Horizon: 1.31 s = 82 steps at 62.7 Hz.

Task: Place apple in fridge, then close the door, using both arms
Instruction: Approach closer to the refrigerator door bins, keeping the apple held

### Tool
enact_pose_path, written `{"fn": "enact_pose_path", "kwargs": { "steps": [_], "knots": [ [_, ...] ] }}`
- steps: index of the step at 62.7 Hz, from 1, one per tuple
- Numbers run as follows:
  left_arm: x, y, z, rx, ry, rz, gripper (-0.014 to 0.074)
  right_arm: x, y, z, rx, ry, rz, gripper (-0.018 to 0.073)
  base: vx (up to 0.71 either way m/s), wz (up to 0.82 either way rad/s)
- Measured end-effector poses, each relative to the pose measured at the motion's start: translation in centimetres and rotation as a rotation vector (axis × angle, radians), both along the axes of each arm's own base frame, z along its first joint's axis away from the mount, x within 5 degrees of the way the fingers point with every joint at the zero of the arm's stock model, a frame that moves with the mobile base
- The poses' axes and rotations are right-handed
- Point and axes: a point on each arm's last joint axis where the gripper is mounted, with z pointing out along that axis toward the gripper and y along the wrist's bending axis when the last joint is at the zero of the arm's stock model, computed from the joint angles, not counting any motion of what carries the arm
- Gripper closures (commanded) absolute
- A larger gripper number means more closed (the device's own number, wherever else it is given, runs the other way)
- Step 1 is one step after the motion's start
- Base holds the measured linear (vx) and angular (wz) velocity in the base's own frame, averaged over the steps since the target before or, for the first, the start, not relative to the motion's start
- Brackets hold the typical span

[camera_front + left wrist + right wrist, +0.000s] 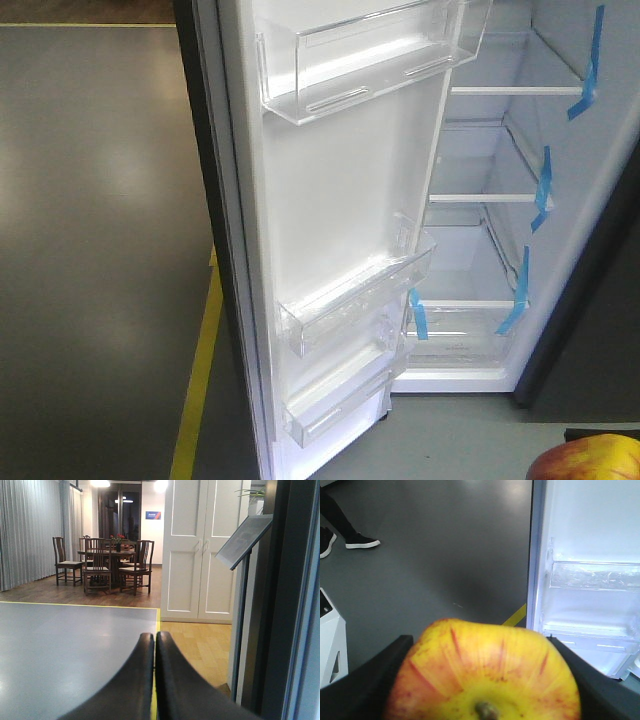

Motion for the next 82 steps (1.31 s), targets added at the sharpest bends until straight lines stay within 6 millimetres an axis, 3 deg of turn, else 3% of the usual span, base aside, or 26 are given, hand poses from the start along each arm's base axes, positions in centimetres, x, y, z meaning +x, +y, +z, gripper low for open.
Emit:
{"fn": "enact_pose_path", "kwargs": {
  "steps": [82],
  "knots": [
    [0.00,0.00,0.00,0.000,0.000,0.000,0.0603,0.00,0.00,0.00,0.000,0.000,0.000,0.0148,0.06,-0.02]
  ]
}}
